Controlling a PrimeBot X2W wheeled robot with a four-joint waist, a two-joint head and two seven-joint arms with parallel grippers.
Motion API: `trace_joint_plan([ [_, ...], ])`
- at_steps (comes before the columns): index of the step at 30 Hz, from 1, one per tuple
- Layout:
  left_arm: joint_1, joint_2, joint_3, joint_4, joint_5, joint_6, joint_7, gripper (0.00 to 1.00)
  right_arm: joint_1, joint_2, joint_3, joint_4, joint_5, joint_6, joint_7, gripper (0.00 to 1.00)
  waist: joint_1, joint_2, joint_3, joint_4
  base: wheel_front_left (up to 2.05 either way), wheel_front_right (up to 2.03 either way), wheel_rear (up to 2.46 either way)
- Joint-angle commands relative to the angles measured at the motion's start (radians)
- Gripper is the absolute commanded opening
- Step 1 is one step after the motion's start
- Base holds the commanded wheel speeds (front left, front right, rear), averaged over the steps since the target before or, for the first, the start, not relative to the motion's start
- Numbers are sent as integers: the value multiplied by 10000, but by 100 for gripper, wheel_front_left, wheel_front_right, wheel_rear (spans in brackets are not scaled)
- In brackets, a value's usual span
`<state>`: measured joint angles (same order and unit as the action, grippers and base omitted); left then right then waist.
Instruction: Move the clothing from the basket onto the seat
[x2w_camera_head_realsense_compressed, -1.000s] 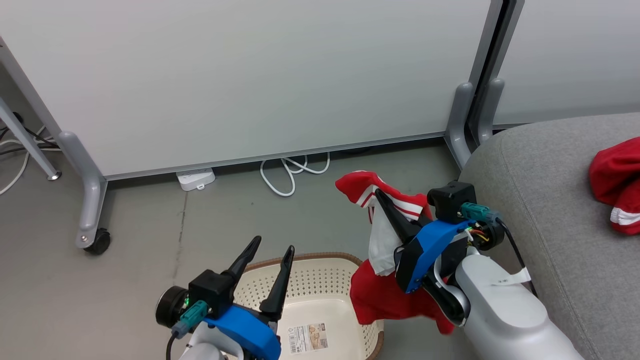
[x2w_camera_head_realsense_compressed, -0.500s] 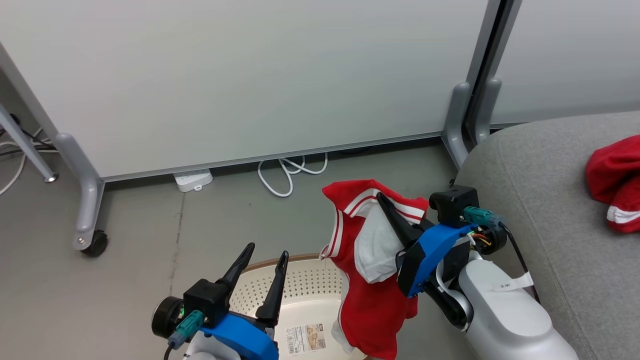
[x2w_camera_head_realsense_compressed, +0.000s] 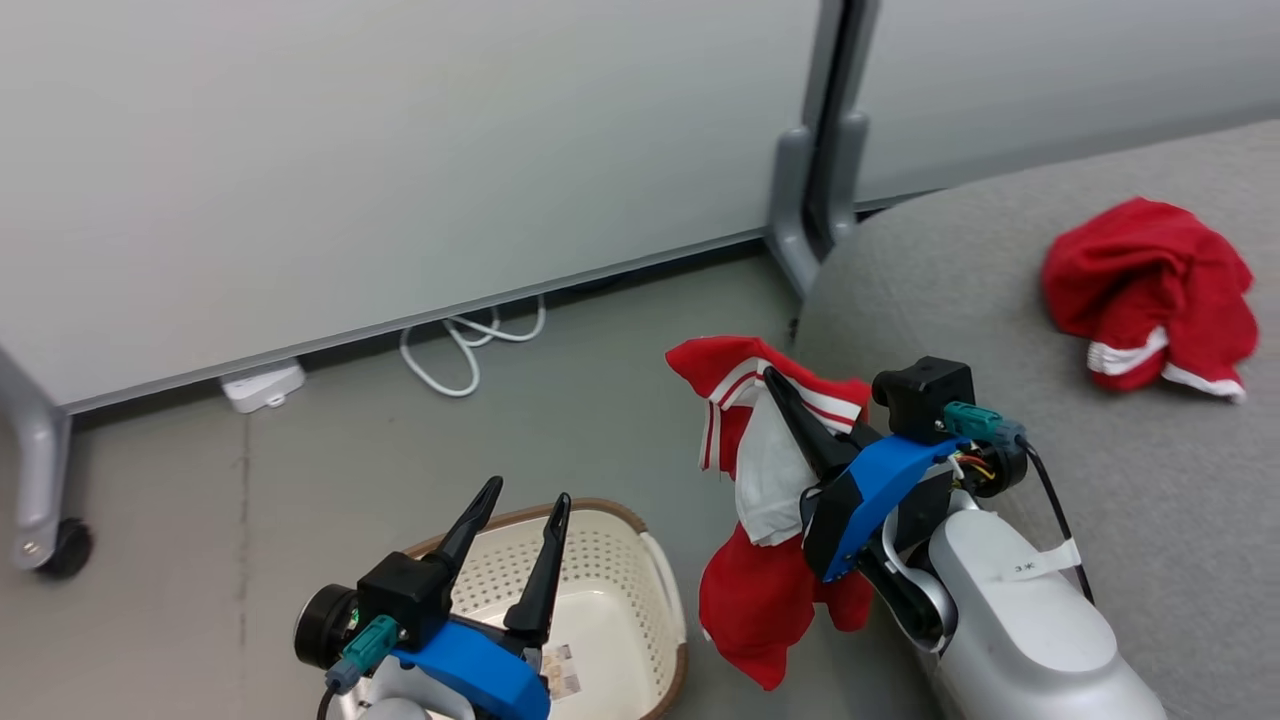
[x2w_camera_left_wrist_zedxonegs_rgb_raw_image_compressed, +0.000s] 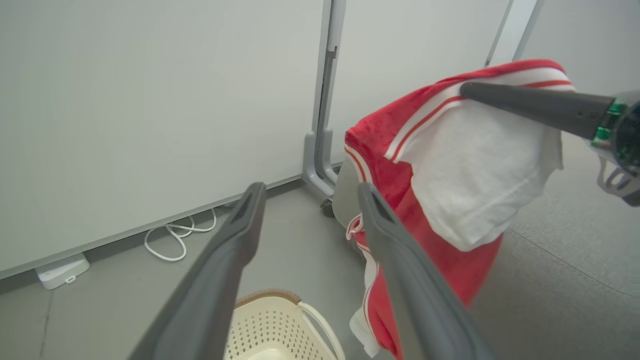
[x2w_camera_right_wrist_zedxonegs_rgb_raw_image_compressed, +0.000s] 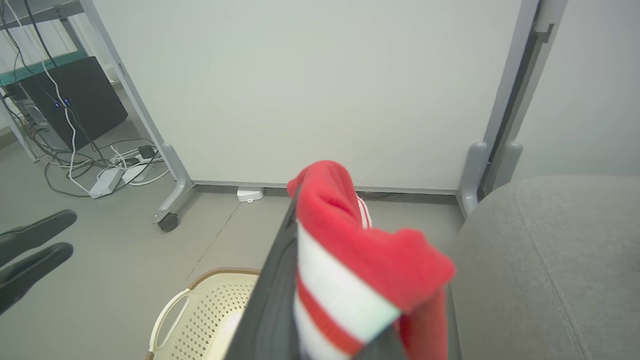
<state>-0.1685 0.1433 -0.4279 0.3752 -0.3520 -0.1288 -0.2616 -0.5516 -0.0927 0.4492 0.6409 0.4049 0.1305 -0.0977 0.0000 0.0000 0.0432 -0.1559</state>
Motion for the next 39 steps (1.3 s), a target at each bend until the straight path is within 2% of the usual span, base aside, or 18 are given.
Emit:
trace_joint_plan([
  [1, -128, 8, 54, -71, 1, -25, -49, 100, 63, -9, -47, -91, -99, 5, -5, 0, 0, 0, 137, -542, 0, 0, 0],
  [6, -264, 78, 24, -134, 20, -26, -49, 100, 150, 0, -350, -283, -205, 5, 7, 0, 0, 0, 337, -1579, 0, 0, 0],
  [20, -420, 156, -24, -125, 30, -27, -50, 100, 485, 27, -865, -583, -406, 5, 44, 0, 0, 0, 620, -3214, 0, 0, 0],
  [27, -469, 214, -141, -73, 7, -27, -51, 100, 674, 69, -1019, -738, -480, 5, 112, 0, 0, 0, 674, -3442, 0, 0, 0],
  [33, -579, 238, -236, -57, -37, -27, -51, 100, 706, 62, -1202, -814, -494, 5, 167, 0, 0, 0, 757, -3332, 0, 0, 0],
  [39, -848, 344, -174, -179, 24, -27, -51, 100, -449, -514, -1626, -1047, -997, 3, 489, 0, 0, 0, 1221, -3140, 0, 0, 0],
])
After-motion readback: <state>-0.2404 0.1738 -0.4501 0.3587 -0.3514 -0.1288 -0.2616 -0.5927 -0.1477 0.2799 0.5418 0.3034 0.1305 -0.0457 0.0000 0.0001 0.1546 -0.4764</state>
